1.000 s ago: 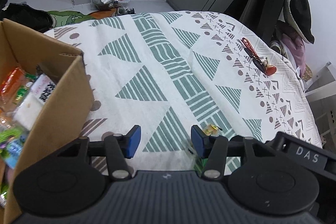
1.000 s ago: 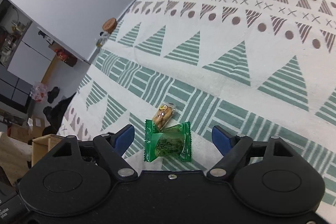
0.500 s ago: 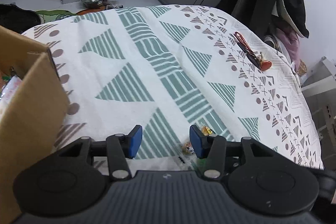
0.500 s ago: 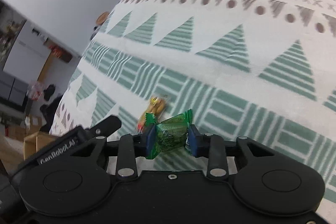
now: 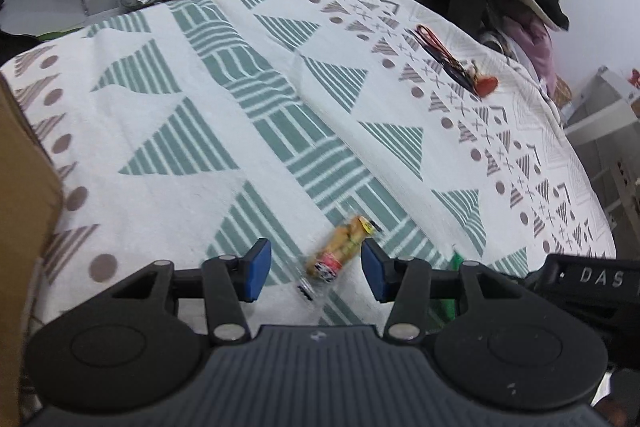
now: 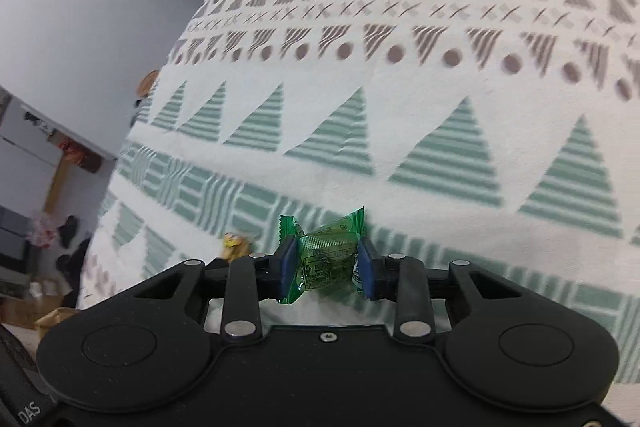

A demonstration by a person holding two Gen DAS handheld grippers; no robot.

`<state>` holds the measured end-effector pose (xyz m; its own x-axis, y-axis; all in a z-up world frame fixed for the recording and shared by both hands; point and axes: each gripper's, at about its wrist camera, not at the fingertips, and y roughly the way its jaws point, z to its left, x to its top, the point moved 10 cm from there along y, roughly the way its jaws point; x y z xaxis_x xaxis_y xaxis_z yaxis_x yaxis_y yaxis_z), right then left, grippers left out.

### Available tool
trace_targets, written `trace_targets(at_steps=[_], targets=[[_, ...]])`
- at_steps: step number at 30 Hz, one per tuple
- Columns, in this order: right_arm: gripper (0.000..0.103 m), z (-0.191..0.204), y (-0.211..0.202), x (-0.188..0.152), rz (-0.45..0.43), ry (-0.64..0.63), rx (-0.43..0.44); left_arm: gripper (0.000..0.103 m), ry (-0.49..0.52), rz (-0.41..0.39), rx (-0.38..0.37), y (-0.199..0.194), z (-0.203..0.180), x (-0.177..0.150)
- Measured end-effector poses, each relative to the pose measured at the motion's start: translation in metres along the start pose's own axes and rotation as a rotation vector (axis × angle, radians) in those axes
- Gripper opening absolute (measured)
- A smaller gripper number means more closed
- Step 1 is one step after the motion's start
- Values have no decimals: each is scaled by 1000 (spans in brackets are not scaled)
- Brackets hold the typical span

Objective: Organize snacks
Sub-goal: 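Grasp the peanut snack stick with the left tool while the right grasps the green candy, then carry the peanut snack to the box with the left tool while the right carries the green candy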

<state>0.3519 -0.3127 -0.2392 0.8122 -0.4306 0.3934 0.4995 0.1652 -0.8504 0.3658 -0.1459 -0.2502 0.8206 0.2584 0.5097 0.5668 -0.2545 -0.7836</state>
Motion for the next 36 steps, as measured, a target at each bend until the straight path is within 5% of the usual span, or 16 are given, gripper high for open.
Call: trace_targets(at_steps=[4, 7, 13, 16, 18, 21, 36], targets=[[35, -6, 0, 3, -7, -12, -36, 49, 49, -11, 3, 5, -7, -3], [47, -8, 5, 2, -3, -22, -59, 48, 80, -21, 12, 8, -10, -5], [53, -4, 17, -1, 17, -36, -58, 25, 105, -40, 42, 8, -7, -5], [53, -1, 19, -1, 12, -51, -65, 22, 96, -51, 38, 4, -3, -4], [41, 2, 19, -2, 13, -68, -63, 22, 81, -52, 43, 2, 1, -4], [36, 5, 16, -4, 21, -58, -34, 21, 65, -53, 46, -5, 5, -4], [35, 44, -36, -15, -59, -96, 70, 18, -48, -134, 59, -88, 23, 2]])
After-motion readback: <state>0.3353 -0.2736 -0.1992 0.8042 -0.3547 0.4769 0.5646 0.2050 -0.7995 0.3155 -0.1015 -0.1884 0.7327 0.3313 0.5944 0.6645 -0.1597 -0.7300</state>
